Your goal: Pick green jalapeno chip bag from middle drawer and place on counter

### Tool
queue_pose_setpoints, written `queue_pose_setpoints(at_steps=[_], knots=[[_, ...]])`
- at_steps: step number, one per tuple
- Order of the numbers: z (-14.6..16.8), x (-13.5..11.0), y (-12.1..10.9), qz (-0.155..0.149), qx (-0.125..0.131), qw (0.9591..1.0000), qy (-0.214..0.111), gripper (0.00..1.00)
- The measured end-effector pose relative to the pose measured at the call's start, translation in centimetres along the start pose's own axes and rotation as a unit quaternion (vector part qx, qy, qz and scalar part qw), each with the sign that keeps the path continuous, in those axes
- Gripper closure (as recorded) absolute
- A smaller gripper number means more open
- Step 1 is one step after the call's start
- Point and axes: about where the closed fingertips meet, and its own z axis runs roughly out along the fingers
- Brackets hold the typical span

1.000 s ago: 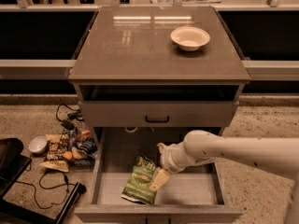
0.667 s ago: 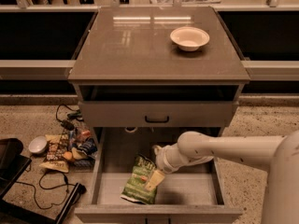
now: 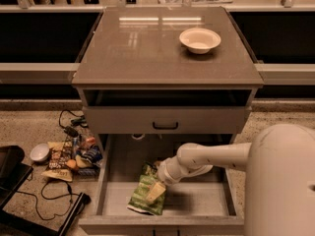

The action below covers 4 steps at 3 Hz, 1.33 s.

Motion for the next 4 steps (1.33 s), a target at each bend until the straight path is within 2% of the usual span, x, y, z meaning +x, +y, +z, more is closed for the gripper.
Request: queue_pose_setpoints(at_steps=[1,2,3,4], knots=[[2.0,1.3,0.5,0.008,-0.012,0.9998,0.016,0.38],[2.8,1.3,1.9,0.012,-0.042,0.9991,-0.003,0.61],[2.9,1.3,2.3,0.011,-0.048,0.9988,-0.005,0.85],[2.6,1.1,2.3,0.011,-0.048,0.9988,-0.005,1.0]])
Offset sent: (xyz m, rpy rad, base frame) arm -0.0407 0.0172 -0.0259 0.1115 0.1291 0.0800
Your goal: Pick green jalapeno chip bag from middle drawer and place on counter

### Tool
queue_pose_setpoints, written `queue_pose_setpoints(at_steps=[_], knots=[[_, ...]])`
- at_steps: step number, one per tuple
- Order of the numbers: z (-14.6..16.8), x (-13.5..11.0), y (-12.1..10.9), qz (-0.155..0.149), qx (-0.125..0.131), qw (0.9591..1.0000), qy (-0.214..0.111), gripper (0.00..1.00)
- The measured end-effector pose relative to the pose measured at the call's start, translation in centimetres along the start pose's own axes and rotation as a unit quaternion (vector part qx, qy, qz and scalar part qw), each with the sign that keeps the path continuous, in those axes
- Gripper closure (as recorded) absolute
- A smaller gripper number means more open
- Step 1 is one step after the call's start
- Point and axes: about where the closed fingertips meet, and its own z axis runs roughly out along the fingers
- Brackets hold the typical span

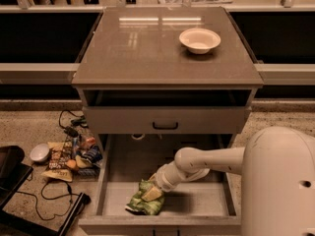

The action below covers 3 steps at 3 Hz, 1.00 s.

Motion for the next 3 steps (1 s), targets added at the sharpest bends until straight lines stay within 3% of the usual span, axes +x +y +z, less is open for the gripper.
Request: queue_pose_setpoints(at_steps=[1,2,3], knots=[[0.0,0.0,0.0,0.0,0.0,1.0,0.0,1.0],[-4.2,-3.9,1.4,-0.022,-0.004,0.9996,-0.017,1.0],[-14.3,-13.0,4.1,-0.056,0.005,0.9975,-0.042,1.0]])
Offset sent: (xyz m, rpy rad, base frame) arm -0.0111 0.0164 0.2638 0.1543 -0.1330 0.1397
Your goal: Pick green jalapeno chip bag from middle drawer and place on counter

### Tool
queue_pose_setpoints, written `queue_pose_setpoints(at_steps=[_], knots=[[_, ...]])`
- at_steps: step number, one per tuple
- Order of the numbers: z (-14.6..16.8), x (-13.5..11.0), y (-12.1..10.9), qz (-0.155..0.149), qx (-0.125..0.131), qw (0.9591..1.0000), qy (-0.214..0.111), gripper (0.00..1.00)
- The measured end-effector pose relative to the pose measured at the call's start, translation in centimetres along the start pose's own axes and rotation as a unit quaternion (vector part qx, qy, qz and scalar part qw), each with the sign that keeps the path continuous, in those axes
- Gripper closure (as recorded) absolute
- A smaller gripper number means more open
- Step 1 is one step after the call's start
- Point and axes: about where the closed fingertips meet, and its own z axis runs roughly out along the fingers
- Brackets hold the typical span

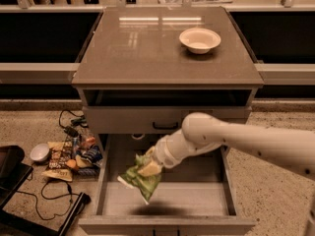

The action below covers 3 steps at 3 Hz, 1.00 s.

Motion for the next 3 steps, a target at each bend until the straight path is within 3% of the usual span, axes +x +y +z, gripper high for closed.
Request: queue_pose_setpoints(at_steps=[1,2,3], knots=[[-5.4,-5.6,0.1,-0.018,0.017,0.9997,-0.006,1.0],[-10.6,-12.2,-0.5,-0.038,0.051,0.9977,-0.024,1.0],[-16.1,-21.4,-2.6,-0.059,0.098,0.9928,-0.037,1.0]])
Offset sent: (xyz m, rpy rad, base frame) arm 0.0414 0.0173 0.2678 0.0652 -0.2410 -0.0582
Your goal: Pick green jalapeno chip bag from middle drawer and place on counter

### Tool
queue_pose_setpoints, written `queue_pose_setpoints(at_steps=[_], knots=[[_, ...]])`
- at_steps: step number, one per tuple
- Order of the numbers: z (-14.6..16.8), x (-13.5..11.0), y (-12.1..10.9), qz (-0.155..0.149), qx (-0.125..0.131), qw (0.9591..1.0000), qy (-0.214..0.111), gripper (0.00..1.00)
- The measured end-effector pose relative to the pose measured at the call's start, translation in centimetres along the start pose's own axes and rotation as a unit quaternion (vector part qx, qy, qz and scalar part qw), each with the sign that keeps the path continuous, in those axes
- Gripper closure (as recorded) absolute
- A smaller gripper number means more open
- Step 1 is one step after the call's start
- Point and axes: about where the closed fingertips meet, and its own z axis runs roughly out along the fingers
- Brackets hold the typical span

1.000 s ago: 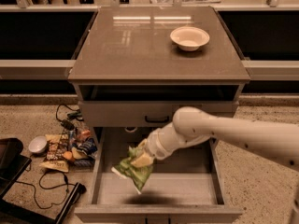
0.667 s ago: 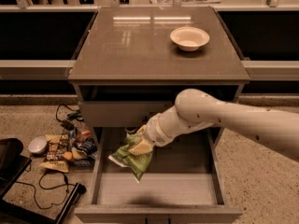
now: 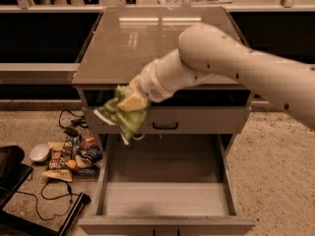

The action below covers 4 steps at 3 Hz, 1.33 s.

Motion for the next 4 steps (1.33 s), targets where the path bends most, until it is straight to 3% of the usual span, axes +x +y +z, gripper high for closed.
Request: queue_pose_setpoints(at_steps=[1,2,4], knots=[[-1.9,-5.1,-2.4,-0.002,0.028,0.9995,-0.01,1.0],[-3.4,-8.2,-6.1,0.033,0.081,0.996,-0.022,1.0],[-3.6,-9.3,-6.9,0.029,0.09,0.9952,-0.026,1.0]])
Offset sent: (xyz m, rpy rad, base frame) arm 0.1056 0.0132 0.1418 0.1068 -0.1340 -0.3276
